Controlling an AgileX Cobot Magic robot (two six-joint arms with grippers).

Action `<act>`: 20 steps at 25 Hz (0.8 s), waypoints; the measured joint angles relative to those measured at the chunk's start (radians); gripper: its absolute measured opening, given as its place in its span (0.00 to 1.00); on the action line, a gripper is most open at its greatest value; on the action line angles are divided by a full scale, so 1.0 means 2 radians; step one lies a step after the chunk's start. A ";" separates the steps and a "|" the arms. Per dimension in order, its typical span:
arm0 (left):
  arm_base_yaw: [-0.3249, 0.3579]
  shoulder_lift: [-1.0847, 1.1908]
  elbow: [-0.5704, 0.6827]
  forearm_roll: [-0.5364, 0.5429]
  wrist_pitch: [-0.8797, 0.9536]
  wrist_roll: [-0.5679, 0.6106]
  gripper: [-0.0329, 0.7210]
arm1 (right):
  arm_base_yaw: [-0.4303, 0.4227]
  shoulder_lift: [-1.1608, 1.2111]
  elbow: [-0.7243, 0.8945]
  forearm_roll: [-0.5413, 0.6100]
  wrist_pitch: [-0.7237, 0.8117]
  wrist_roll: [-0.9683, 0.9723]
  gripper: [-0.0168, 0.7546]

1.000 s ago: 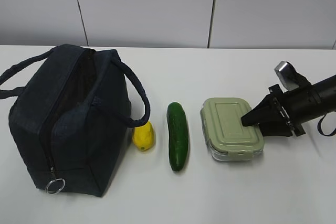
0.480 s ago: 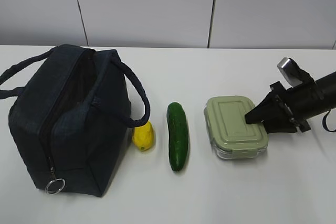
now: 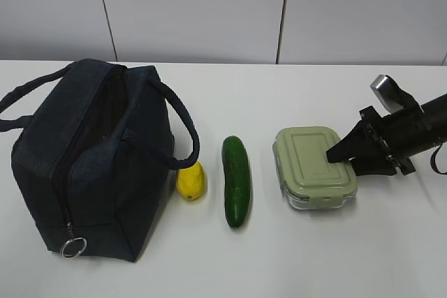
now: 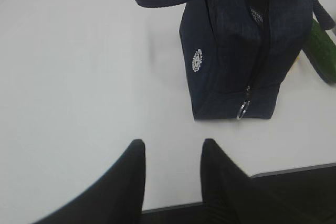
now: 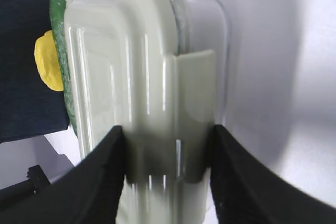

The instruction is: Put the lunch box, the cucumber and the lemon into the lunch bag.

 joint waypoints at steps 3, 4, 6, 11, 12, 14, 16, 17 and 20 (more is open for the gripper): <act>0.000 0.000 0.000 0.000 0.000 0.000 0.36 | 0.000 0.000 0.000 0.000 -0.001 0.000 0.48; 0.000 0.000 0.000 0.000 0.000 0.000 0.36 | 0.000 0.000 0.000 0.000 -0.001 0.000 0.48; 0.000 0.000 0.000 0.000 0.000 0.000 0.36 | 0.000 0.000 0.000 0.000 -0.001 0.000 0.48; 0.000 0.000 0.000 0.000 0.000 0.000 0.36 | 0.000 0.000 0.000 0.000 -0.001 0.002 0.48; 0.000 0.000 0.000 0.000 0.000 0.000 0.36 | 0.000 0.000 0.000 0.000 -0.001 0.002 0.48; 0.000 0.000 0.000 0.000 0.000 0.000 0.36 | 0.000 0.000 0.000 0.000 -0.001 0.002 0.48; 0.000 0.000 0.000 0.000 0.000 0.000 0.36 | 0.000 0.000 0.000 0.000 -0.001 0.002 0.48; 0.000 0.000 0.000 0.000 0.000 0.000 0.36 | 0.000 0.000 0.000 0.000 -0.001 0.002 0.48; 0.000 0.000 0.000 0.000 0.000 0.000 0.36 | 0.000 0.000 0.000 0.000 -0.001 0.002 0.48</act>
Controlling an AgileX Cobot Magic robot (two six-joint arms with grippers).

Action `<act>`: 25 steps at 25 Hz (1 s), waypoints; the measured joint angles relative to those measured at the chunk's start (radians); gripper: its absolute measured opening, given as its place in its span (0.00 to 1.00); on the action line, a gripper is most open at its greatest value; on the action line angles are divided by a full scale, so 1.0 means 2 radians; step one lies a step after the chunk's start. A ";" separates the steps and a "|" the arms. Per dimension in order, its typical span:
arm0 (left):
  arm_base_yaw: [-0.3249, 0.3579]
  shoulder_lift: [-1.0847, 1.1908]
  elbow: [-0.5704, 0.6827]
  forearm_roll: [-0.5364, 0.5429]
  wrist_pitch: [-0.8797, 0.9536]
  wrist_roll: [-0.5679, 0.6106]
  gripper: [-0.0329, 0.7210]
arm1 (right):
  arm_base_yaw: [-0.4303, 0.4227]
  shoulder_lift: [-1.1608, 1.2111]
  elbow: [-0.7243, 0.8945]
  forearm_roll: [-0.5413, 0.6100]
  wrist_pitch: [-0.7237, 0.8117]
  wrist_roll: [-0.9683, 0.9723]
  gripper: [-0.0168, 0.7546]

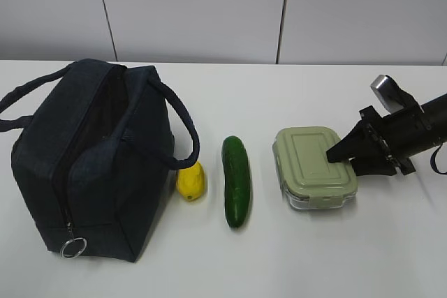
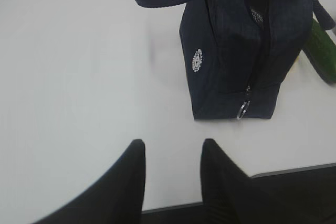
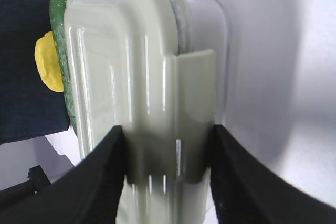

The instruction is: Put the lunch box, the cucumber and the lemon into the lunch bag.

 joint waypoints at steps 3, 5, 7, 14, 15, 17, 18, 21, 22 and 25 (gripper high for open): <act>0.000 0.000 0.000 0.000 0.000 0.000 0.36 | 0.000 0.000 0.000 0.000 0.000 0.000 0.48; 0.000 0.000 0.000 0.000 0.000 0.000 0.36 | 0.000 0.000 0.000 0.000 0.000 0.000 0.48; 0.000 0.000 0.000 0.000 0.000 0.000 0.36 | 0.000 0.000 0.000 0.000 0.000 0.000 0.48; 0.000 0.000 0.000 0.000 0.000 0.000 0.36 | 0.000 0.000 0.000 0.000 0.000 0.000 0.48; 0.000 0.000 0.000 0.000 0.000 0.000 0.36 | 0.000 0.000 0.000 0.000 0.000 0.000 0.48; 0.000 0.000 0.000 0.000 0.000 0.000 0.36 | 0.000 0.000 0.000 0.000 0.000 0.000 0.48; 0.000 0.000 0.000 0.000 0.000 0.000 0.36 | 0.000 0.000 0.000 0.000 0.000 0.000 0.48; 0.000 0.000 0.000 0.000 0.000 0.000 0.36 | 0.000 0.000 0.000 0.000 0.000 0.000 0.48; 0.000 0.000 0.000 0.000 0.000 0.000 0.36 | 0.000 0.000 0.000 0.000 0.000 0.000 0.48; 0.000 0.000 0.000 0.000 0.000 0.000 0.36 | 0.000 0.000 0.000 0.000 0.000 0.000 0.47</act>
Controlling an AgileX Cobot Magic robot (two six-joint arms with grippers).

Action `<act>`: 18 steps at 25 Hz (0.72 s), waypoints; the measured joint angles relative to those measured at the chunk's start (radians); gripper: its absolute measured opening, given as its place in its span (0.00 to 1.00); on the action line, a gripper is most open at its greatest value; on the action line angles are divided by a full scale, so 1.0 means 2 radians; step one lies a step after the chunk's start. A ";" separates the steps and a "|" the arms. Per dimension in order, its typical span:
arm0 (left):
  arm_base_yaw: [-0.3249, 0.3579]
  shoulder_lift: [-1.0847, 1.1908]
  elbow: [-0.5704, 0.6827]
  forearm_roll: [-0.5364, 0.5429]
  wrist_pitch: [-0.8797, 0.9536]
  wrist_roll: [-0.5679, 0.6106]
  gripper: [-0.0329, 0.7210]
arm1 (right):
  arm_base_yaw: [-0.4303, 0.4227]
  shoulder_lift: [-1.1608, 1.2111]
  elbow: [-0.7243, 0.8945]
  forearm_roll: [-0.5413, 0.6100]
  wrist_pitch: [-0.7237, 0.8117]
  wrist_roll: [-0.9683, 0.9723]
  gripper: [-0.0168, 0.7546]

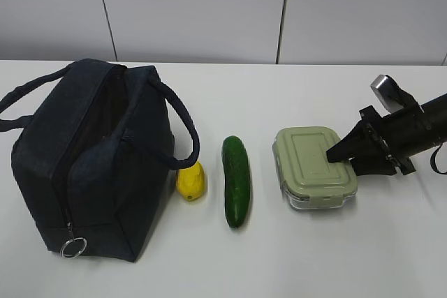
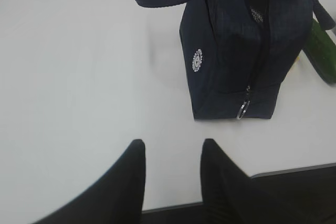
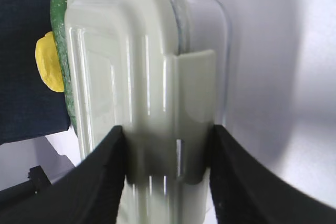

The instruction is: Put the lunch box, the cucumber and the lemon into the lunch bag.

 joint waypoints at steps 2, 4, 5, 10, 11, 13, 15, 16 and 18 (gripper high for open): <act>0.000 0.000 0.000 0.000 0.000 0.000 0.36 | 0.000 0.000 0.000 0.000 0.000 0.000 0.47; 0.000 0.000 0.000 0.000 0.000 0.000 0.36 | 0.000 0.000 0.000 0.000 0.000 0.000 0.47; 0.000 0.000 0.000 0.000 0.000 0.000 0.36 | 0.000 -0.001 0.000 0.000 0.000 0.000 0.47; 0.000 0.000 0.000 0.000 0.000 0.000 0.36 | 0.000 -0.001 0.000 0.000 0.000 0.002 0.47; 0.000 0.000 0.000 0.000 0.000 0.000 0.36 | 0.000 -0.001 0.000 0.000 0.000 0.003 0.47; 0.000 0.000 0.000 0.000 0.000 0.000 0.36 | 0.000 -0.001 0.000 0.000 0.000 0.006 0.47; 0.000 0.000 0.000 0.000 0.000 0.000 0.36 | 0.000 -0.001 0.000 0.000 0.000 0.007 0.47; 0.000 0.000 0.000 0.000 0.000 0.000 0.36 | 0.000 -0.001 0.000 0.000 0.000 0.008 0.47; 0.000 0.000 0.000 0.000 0.000 0.000 0.36 | 0.000 -0.001 0.000 0.000 0.000 0.008 0.47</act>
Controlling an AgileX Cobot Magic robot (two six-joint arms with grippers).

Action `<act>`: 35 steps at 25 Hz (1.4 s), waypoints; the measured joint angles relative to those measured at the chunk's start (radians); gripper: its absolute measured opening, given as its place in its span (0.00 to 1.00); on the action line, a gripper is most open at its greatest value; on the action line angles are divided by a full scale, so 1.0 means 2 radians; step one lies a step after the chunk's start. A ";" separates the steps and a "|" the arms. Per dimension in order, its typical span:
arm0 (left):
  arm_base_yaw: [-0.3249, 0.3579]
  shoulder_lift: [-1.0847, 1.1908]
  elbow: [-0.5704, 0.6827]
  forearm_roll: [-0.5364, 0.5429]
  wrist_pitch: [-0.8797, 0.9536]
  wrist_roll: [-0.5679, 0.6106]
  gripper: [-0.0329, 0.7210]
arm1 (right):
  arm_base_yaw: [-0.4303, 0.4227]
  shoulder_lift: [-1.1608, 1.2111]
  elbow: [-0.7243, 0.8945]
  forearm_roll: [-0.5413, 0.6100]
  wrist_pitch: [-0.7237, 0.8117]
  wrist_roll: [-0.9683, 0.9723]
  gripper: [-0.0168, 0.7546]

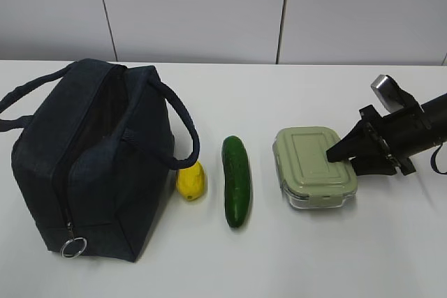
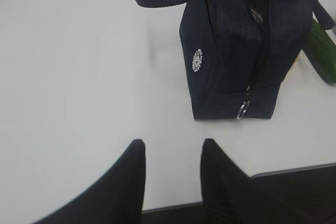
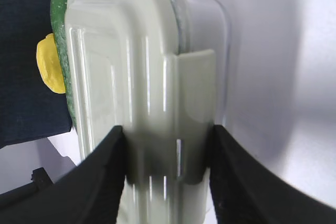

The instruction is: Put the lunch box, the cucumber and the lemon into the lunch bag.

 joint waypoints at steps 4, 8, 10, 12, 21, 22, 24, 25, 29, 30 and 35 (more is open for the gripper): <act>0.000 0.000 0.000 0.000 0.000 0.000 0.36 | 0.001 -0.002 0.000 0.000 0.000 0.002 0.47; 0.000 0.000 0.000 0.000 0.000 0.000 0.36 | 0.001 -0.010 0.000 -0.001 0.000 0.002 0.47; 0.000 0.000 0.000 0.000 0.000 0.000 0.36 | 0.001 -0.012 0.000 -0.001 0.000 0.003 0.47; 0.000 0.000 0.000 0.000 0.000 0.000 0.36 | 0.001 -0.013 0.000 -0.002 0.000 0.003 0.47; 0.000 0.000 0.000 -0.015 0.000 0.000 0.36 | 0.002 -0.023 0.000 -0.002 0.000 0.009 0.47; 0.000 0.000 0.000 -0.016 -0.001 0.000 0.36 | 0.002 -0.027 0.000 -0.002 0.000 0.009 0.47; 0.000 0.000 0.000 -0.021 -0.002 0.000 0.36 | 0.002 -0.038 0.000 -0.002 0.000 0.010 0.47; 0.000 0.000 0.000 -0.022 -0.004 0.000 0.36 | 0.002 -0.044 0.000 -0.002 0.000 0.011 0.47; 0.000 0.000 0.000 -0.031 -0.008 0.000 0.36 | 0.002 -0.059 0.000 -0.002 0.000 0.018 0.47; 0.000 0.001 0.000 -0.033 -0.009 0.000 0.36 | 0.002 -0.064 0.000 -0.003 0.000 0.020 0.47; 0.000 0.023 0.000 -0.044 -0.016 0.000 0.36 | 0.012 -0.090 0.000 -0.006 0.001 0.028 0.47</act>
